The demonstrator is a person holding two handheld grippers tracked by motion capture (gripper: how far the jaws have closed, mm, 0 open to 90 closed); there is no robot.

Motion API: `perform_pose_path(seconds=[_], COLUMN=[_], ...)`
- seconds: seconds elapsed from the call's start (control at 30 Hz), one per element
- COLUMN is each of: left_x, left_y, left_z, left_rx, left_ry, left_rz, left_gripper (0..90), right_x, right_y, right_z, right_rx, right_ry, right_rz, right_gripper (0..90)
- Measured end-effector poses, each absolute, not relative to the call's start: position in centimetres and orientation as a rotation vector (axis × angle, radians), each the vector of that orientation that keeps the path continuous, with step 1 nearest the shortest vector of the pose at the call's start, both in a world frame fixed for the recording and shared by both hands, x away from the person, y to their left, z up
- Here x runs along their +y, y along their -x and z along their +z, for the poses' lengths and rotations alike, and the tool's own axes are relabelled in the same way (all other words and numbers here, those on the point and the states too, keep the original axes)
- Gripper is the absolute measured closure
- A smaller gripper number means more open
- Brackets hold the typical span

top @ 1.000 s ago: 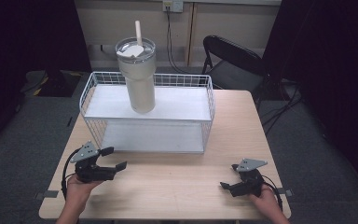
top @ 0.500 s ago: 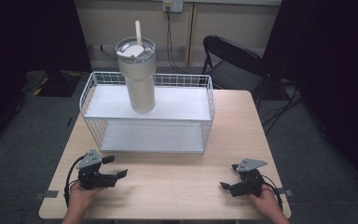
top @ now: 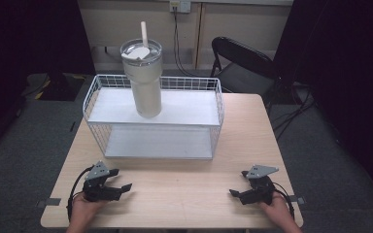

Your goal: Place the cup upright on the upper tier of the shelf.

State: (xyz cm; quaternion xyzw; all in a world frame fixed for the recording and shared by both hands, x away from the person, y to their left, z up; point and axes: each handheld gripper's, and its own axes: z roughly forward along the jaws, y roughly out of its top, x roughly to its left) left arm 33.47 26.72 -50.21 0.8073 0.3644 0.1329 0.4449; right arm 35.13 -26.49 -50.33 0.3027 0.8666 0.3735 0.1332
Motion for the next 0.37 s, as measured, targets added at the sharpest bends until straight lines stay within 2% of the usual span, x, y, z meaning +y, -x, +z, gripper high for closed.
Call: perform_pose_path(seconds=[0.37], left_x=[25.96], left_y=[-33.49], left_z=[-50.33], left_rx=[0.905], left_ry=[-2.089], left_rz=[0.347], left_gripper=[16.7], right_x=[-26.50], right_y=[-35.13], right_z=[-50.33], right_rx=[2.514], right_ry=[-0.878], right_rz=[1.083], right_gripper=[10.5])
